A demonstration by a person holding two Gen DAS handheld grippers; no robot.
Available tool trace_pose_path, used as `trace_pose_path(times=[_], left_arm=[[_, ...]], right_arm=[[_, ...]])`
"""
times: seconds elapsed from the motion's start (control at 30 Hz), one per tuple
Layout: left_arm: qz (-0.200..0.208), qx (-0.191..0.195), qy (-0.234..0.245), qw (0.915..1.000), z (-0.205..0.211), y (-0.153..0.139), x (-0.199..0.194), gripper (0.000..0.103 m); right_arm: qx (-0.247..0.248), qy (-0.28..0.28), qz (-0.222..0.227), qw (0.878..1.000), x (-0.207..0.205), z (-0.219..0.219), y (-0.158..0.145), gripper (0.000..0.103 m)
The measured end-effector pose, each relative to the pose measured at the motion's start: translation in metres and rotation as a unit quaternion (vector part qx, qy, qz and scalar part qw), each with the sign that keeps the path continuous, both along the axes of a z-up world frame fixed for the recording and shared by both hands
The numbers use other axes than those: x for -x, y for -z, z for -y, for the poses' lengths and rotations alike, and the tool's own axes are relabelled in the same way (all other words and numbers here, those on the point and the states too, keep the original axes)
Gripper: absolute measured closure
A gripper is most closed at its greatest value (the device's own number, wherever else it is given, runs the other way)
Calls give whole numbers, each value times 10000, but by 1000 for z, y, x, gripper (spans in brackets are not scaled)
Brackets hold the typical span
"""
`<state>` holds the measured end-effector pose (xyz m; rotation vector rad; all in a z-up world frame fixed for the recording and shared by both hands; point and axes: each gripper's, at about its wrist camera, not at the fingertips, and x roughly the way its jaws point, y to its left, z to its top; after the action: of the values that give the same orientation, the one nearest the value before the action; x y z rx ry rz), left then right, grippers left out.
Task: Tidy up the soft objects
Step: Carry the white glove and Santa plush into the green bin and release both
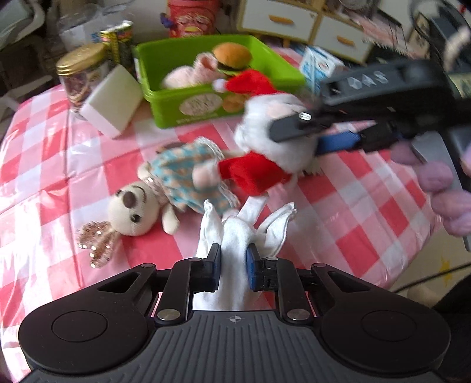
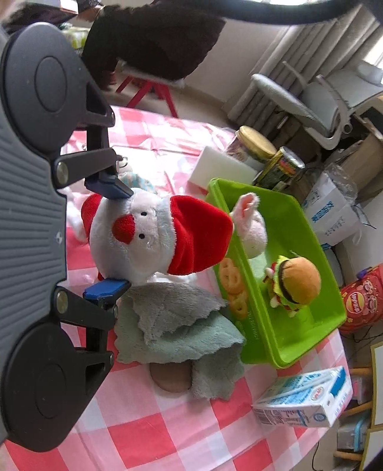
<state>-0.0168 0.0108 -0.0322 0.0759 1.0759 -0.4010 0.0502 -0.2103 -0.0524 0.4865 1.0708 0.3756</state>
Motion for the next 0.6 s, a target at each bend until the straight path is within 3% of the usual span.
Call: trace_pose_path(times=[0.3,0.6], left_arm=[[326,357,-471,9977,-9,-23,-14,89],[779,792,-946,9893,-10,-54,-33,90]], right_arm=[[-504,309,174,9981,-2,29,-17,73],[-1249,672,525,9885,-5,54,-35,73]])
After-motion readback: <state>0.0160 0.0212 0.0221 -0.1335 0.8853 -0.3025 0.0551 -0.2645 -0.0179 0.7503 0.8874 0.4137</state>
